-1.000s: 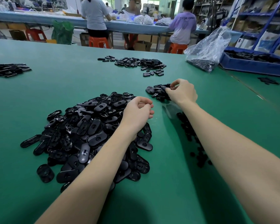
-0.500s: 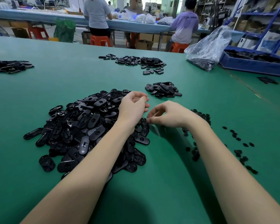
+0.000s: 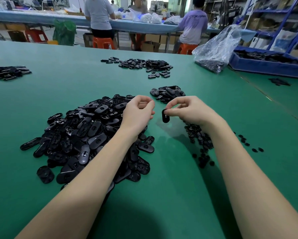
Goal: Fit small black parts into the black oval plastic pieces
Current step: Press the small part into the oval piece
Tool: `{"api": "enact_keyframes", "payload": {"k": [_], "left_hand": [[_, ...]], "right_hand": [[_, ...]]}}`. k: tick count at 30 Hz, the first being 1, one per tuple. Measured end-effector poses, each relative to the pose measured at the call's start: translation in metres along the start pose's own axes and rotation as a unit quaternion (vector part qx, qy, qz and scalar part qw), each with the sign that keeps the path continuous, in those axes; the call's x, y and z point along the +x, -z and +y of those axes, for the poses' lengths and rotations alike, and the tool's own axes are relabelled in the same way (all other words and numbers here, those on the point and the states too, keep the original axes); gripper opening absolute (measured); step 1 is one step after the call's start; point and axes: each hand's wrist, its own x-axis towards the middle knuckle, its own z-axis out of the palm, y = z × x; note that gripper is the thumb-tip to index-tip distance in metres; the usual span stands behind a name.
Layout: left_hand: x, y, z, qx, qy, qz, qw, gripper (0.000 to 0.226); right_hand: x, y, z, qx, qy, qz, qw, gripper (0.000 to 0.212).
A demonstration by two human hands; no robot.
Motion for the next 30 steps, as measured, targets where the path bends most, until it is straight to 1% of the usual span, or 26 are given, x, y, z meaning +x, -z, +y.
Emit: {"api": "enact_keyframes", "payload": {"k": [3,5,7,9,11,13,15,17,19,21,27,30], "left_hand": [[-0.002,-0.002,0.007,-0.002,-0.016,0.000,1.000,0.002],[-0.004,-0.005,0.013,-0.015,-0.004,-0.023,1.000,0.003],[-0.006,-0.006,0.018,-0.049,0.039,-0.081,0.995,0.009],[-0.010,-0.006,0.022,-0.114,0.094,-0.150,0.978,0.012],[-0.012,-0.004,0.023,-0.154,0.125,-0.178,0.964,0.010],[-0.013,-0.003,0.022,-0.161,0.137,-0.172,0.962,0.010],[-0.013,-0.003,0.020,-0.149,0.139,-0.156,0.967,0.010],[-0.013,-0.002,0.019,-0.121,0.129,-0.143,0.974,0.011],[-0.013,-0.002,0.017,-0.105,0.120,-0.136,0.978,0.012],[-0.013,-0.002,0.017,-0.098,0.115,-0.132,0.980,0.011],[-0.012,-0.002,0.016,-0.102,0.116,-0.126,0.980,0.009],[-0.012,-0.002,0.015,-0.112,0.120,-0.126,0.978,0.009]], "right_hand": [[-0.003,0.013,-0.001,0.066,0.014,0.009,0.998,0.007],[-0.005,0.019,-0.001,0.083,0.029,0.001,0.996,0.006],[-0.005,0.023,0.001,0.089,0.040,-0.003,0.995,0.009],[-0.006,0.026,0.002,0.088,0.053,-0.007,0.995,0.009],[-0.007,0.029,0.003,0.075,0.063,-0.021,0.995,0.010],[-0.008,0.033,0.003,0.024,0.052,-0.033,0.998,0.012],[-0.006,0.037,0.007,-0.082,0.023,-0.022,0.996,0.010],[-0.004,0.040,0.013,-0.193,-0.018,-0.002,0.981,0.004],[-0.003,0.041,0.018,-0.254,-0.061,0.005,0.965,0.004],[-0.003,0.040,0.021,-0.284,-0.087,0.003,0.955,0.004],[-0.002,0.037,0.023,-0.362,-0.116,0.010,0.925,0.010],[-0.002,0.035,0.025,-0.368,-0.119,0.017,0.922,0.009]]}}
